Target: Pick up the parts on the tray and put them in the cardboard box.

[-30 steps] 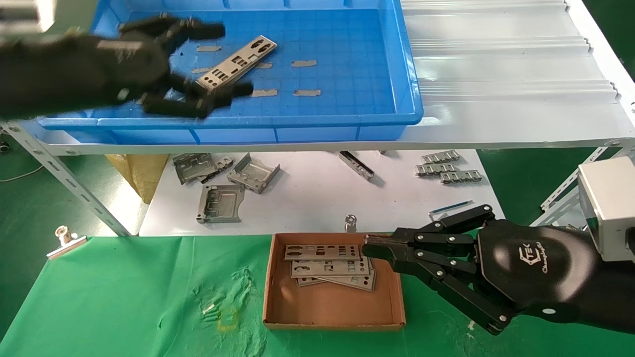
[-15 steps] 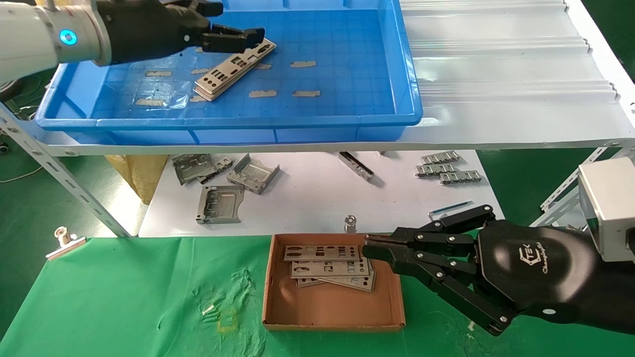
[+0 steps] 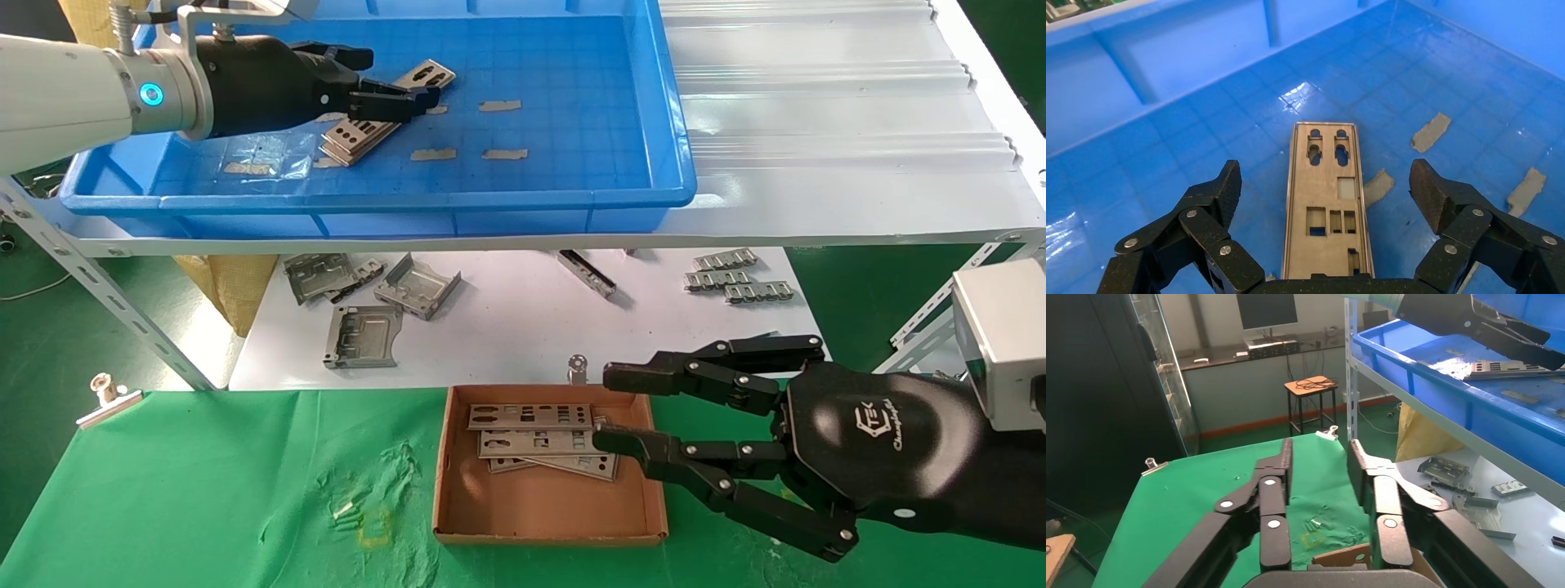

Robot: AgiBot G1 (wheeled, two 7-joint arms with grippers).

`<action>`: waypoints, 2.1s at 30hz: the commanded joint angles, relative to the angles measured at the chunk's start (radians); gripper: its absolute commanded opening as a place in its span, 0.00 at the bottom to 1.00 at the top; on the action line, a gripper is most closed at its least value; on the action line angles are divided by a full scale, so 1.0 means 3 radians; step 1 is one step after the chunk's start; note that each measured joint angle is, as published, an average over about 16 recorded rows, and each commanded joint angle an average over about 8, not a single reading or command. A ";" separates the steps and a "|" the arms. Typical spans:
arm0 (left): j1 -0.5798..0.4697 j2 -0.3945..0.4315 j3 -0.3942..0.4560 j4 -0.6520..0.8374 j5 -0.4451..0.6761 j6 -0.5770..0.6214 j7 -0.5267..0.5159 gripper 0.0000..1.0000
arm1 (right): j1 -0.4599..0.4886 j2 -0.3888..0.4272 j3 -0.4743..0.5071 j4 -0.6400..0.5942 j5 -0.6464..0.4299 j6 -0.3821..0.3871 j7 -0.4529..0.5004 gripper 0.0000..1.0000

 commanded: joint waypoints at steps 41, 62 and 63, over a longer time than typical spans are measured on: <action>-0.0039 0.0036 -0.0003 0.0022 -0.0002 -0.0058 0.0212 0.00 | 0.0000 0.0000 0.0000 0.0000 0.0000 0.0000 0.0000 1.00; -0.0063 0.0010 -0.0040 0.0054 -0.0055 -0.0010 0.0399 0.00 | 0.0000 0.0000 0.0000 0.0000 0.0000 0.0000 0.0000 1.00; -0.0040 0.0023 -0.0040 0.0061 -0.0055 -0.0034 0.0407 0.00 | 0.0000 0.0000 0.0000 0.0000 0.0000 0.0000 0.0000 1.00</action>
